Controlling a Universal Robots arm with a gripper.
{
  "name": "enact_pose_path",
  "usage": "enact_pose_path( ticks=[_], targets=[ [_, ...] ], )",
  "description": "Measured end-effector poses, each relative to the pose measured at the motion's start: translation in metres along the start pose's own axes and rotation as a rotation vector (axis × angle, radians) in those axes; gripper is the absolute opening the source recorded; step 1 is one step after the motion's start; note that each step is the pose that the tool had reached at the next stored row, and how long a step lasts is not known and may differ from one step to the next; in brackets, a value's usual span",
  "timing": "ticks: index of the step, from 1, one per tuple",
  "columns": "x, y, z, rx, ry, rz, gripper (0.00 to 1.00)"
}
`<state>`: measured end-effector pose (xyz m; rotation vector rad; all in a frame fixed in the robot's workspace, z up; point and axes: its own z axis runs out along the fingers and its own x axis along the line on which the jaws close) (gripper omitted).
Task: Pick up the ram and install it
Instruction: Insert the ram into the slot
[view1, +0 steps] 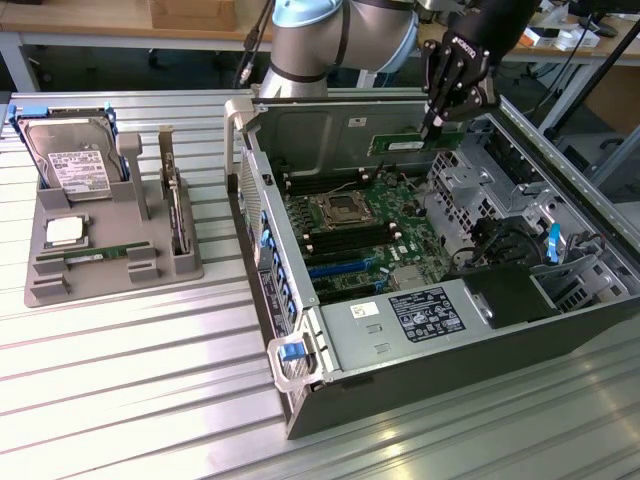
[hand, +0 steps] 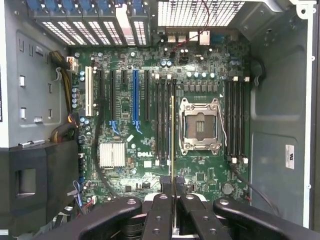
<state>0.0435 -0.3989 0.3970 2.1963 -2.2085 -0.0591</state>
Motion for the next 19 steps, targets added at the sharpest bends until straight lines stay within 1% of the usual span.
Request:
enact_pose_path(
  ticks=[12,15,19],
  targets=[
    [0.0,-0.0154,0.0178,-0.0013,-0.0001,0.001,0.12],
    [0.0,-0.0205,0.0233,-0.0019,-0.0001,0.001,0.12],
    [0.0,-0.0207,0.0318,-0.0019,0.0,0.001,0.12]
  ],
)
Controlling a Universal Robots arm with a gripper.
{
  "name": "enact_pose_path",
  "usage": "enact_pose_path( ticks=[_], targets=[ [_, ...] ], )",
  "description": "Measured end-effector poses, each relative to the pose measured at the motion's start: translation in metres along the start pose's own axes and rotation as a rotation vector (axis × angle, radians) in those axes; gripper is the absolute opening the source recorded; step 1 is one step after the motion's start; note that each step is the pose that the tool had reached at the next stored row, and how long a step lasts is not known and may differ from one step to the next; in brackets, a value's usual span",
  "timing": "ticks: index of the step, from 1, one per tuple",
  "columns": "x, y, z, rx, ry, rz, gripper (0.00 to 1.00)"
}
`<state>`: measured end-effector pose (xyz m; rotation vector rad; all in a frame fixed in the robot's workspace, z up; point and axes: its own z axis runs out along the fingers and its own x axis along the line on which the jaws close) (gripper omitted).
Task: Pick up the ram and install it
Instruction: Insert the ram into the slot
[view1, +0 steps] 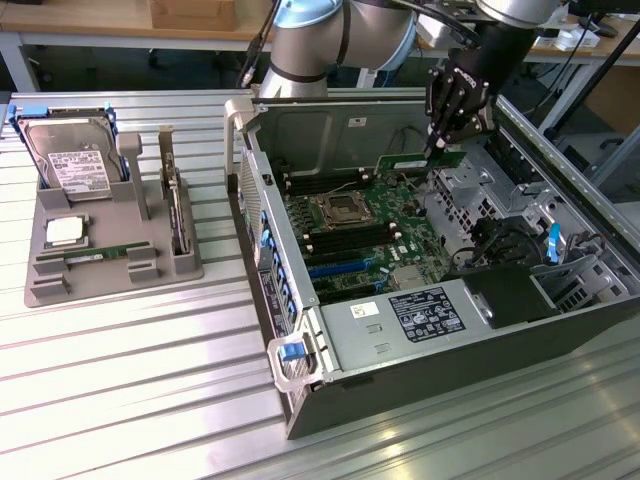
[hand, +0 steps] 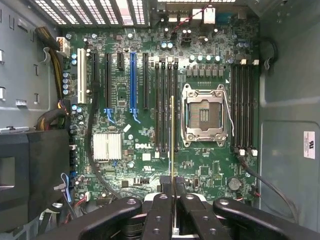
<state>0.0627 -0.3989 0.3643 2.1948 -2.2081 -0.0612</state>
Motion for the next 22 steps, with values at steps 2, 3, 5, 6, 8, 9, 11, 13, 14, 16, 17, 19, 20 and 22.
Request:
enact_pose_path(
  ticks=[2,3,5,6,8,9,11,13,14,16,17,19,20,22],
  targets=[
    [0.0,0.0007,0.0027,0.0,0.0,0.0,0.12],
    [0.0,0.001,0.0039,0.0,0.0,0.0,0.12],
    [0.0,0.0012,0.0052,0.0,-0.0001,0.0,0.12],
    [0.0,0.0013,0.0059,0.0,0.0,0.0,0.12],
    [0.0,0.0015,0.008,0.0,0.0,0.0,0.12],
    [0.0,0.0015,0.0093,0.0,0.0,0.0,0.12],
    [0.0,0.0014,0.0113,0.0,0.0001,0.0,0.12],
    [0.0,0.0014,0.0133,0.0,0.0,0.0,0.12],
    [0.0,0.0014,0.0142,0.0,0.0001,0.0,0.12],
    [0.0,0.0014,0.0174,0.0,-0.0001,0.0,0.12],
    [0.0,0.0013,0.0184,0.0,0.0,0.0,0.12],
    [0.0,0.0013,0.0198,0.0,0.0,0.0,0.12],
    [0.0,0.0013,0.0205,0.0,-0.0001,0.0,0.12],
    [0.0,0.0013,0.0225,0.0,-0.0001,0.0,0.12]
  ],
)
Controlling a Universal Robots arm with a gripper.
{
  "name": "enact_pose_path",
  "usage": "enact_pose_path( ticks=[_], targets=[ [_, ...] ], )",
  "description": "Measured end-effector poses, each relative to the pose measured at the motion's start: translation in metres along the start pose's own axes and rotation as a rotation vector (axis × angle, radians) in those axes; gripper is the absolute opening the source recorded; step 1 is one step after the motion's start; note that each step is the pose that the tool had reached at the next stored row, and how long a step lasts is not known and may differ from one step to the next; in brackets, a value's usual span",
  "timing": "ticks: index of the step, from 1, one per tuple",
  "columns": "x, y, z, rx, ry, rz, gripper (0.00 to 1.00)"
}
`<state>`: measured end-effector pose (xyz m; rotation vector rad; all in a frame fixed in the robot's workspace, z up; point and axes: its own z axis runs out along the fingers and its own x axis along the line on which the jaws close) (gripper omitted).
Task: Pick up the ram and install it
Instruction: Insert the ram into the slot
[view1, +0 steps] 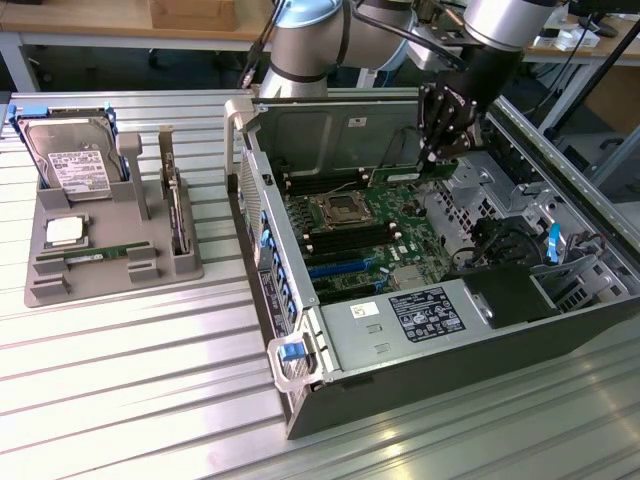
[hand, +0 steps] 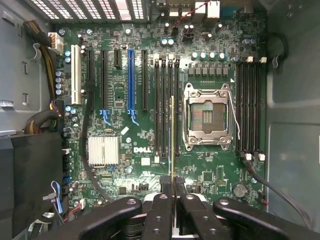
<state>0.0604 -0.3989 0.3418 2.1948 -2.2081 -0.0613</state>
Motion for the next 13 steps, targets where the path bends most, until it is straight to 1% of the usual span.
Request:
enact_pose_path(
  ticks=[2,3,7,13],
  targets=[
    [0.0,0.0,0.0029,0.0,0.0,0.0,0.12],
    [0.0,0.0,0.0076,0.0,0.0,0.0,0.12],
    [0.0,0.0005,0.0142,-0.0001,0.0001,0.0,0.12],
    [0.0,0.0004,0.0207,-0.0001,0.0001,0.0,0.12]
  ],
)
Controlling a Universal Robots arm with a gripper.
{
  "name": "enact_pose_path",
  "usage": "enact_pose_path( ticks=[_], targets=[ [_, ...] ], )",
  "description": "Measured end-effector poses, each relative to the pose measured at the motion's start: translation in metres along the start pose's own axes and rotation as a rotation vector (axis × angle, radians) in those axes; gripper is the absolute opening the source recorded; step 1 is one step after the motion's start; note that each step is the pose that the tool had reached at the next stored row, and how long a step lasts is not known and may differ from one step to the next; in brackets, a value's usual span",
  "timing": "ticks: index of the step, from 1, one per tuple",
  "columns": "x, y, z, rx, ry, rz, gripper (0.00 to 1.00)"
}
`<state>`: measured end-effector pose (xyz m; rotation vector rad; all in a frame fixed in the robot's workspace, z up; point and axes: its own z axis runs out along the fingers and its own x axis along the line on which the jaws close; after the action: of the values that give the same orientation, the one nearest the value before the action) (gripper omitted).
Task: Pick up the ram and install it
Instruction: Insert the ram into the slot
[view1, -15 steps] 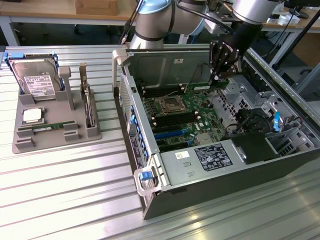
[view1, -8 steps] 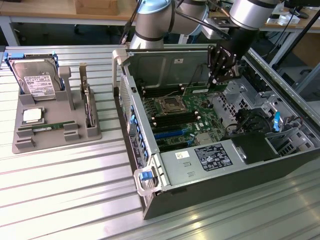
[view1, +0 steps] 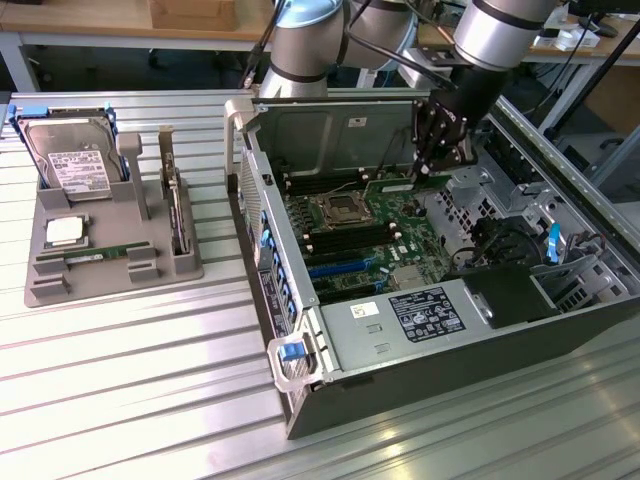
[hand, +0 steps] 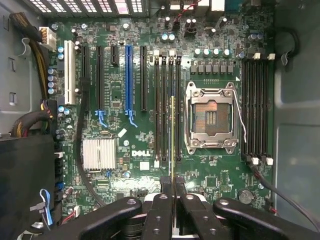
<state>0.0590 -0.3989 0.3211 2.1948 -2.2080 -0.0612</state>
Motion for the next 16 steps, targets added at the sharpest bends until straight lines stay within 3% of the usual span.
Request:
enact_pose_path(
  ticks=[16],
  targets=[
    [0.0,-0.0006,0.0229,0.0,-0.0001,0.0,0.12]
  ],
)
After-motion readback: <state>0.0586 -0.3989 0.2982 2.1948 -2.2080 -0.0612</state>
